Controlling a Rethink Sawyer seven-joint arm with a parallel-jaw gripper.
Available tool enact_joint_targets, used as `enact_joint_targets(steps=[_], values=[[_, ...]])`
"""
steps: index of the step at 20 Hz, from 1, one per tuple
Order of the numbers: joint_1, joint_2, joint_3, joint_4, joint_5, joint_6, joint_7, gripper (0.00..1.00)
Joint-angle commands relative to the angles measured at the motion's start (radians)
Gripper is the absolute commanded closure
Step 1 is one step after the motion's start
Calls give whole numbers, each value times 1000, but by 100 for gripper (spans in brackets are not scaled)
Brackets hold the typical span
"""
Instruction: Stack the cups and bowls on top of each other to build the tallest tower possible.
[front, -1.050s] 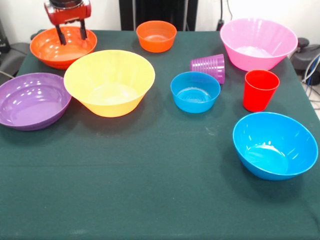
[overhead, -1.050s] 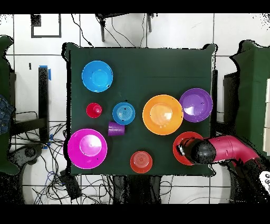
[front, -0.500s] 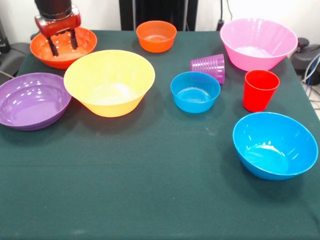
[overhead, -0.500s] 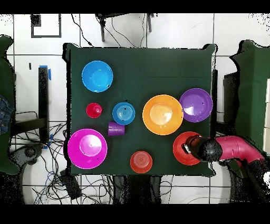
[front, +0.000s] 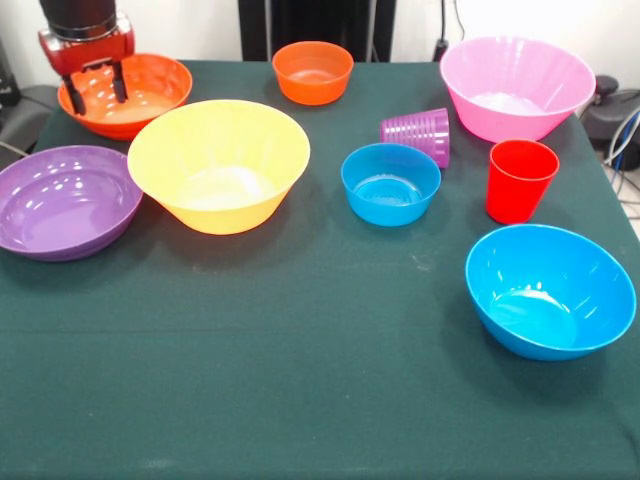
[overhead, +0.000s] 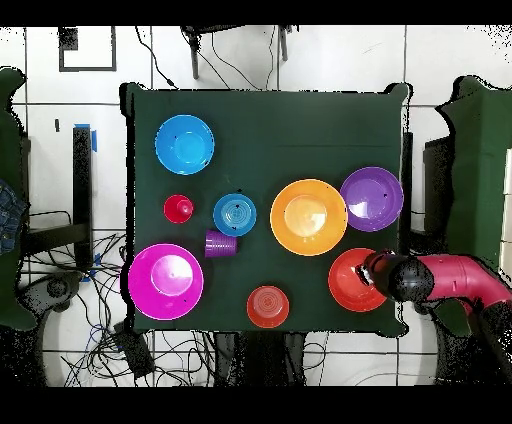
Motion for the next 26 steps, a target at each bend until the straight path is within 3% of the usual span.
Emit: enact_joint_targets(steps=[1, 14, 26], values=[[42, -37, 28, -65, -47, 35, -343, 0], [20, 4, 36, -113, -62, -5, -369, 0], [23, 119, 1, -150, -71, -32, -306, 0]])
